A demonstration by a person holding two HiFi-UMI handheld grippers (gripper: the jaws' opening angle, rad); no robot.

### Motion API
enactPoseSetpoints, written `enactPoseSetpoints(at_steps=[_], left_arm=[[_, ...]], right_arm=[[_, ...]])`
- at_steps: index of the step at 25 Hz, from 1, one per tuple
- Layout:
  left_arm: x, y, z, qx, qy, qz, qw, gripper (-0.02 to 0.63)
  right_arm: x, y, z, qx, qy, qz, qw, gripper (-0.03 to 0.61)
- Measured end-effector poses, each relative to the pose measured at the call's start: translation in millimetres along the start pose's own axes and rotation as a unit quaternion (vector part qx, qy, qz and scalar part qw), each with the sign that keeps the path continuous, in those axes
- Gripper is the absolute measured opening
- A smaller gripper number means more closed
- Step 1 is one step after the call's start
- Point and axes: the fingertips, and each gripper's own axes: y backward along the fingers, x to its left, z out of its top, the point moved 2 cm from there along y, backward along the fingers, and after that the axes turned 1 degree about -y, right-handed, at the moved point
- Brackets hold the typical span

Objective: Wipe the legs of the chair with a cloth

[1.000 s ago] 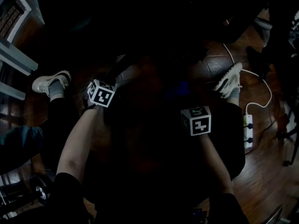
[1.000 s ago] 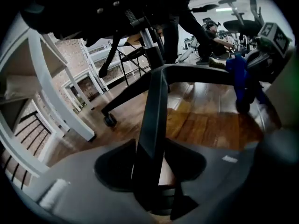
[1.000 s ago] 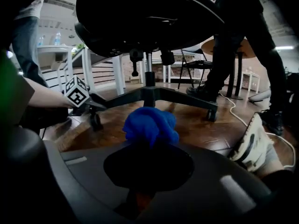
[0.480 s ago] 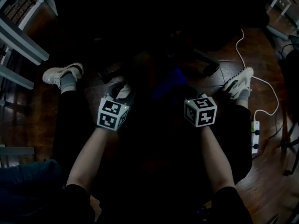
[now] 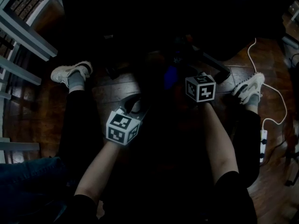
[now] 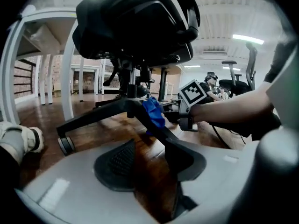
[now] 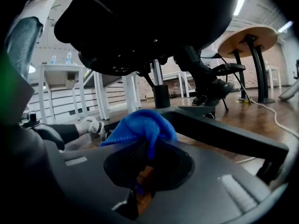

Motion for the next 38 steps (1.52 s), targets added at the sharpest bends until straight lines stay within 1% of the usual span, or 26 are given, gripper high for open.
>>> enactPoseSetpoints(at_steps=[1, 2, 4, 5, 6, 7, 11, 13, 17, 20, 27, 31, 34, 38], left_arm=[[-2, 1, -2, 0.000, 0.008, 0.000, 1.0000, 0.198], [-5, 2, -4, 0.001, 0.013, -0.001, 0.9999, 0.199], [-9, 4, -7, 0.004, 0.014, -0.006, 0.9999, 0.199], [-11, 4, -9, 0.005, 0.014, -0.008, 0.9999, 0.198], [-13, 4, -10, 0.006, 0.014, -0.011, 0.9998, 0.199], [-15, 3, -11, 0.006, 0.016, -0.012, 0.9998, 0.199], [-23, -1, -12, 0.000, 0.026, -0.017, 0.9995, 0.199], [-26, -2, -12, -0.003, 0.033, -0.018, 0.9993, 0.199], [-29, 1, -15, -0.005, 0.047, -0.016, 0.9987, 0.199], [-33, 4, -17, -0.005, 0.050, -0.016, 0.9986, 0.199], [-36, 9, -21, -0.008, 0.056, -0.016, 0.9983, 0.199], [-37, 14, -17, -0.018, 0.058, -0.015, 0.9981, 0.199], [-33, 16, -13, -0.021, 0.061, -0.010, 0.9978, 0.199], [-30, 5, -6, -0.011, 0.073, 0.001, 0.9972, 0.198]], right_arm=[[0, -7, 0, -0.008, -0.023, 0.015, 1.000, 0.043], [1, -10, 2, -0.019, -0.056, 0.036, 0.998, 0.041], [4, -10, 5, -0.036, -0.130, 0.082, 0.987, 0.040], [6, -8, 3, -0.037, -0.157, 0.105, 0.981, 0.040], [10, -5, 0, -0.032, -0.172, 0.123, 0.977, 0.040], [15, -1, -5, -0.024, -0.173, 0.137, 0.975, 0.040], [38, 19, -29, 0.015, -0.116, 0.169, 0.979, 0.040], [50, 30, -38, 0.027, -0.103, 0.181, 0.978, 0.040], [66, 49, -57, 0.048, -0.090, 0.191, 0.976, 0.040], [75, 60, -69, 0.067, -0.076, 0.197, 0.975, 0.040], [100, 88, -91, 0.113, -0.004, 0.218, 0.969, 0.040], [117, 102, -100, 0.118, 0.043, 0.230, 0.965, 0.040], [116, 111, -97, 0.101, 0.059, 0.212, 0.970, 0.040], [100, 139, -75, 0.072, 0.063, 0.180, 0.979, 0.040]])
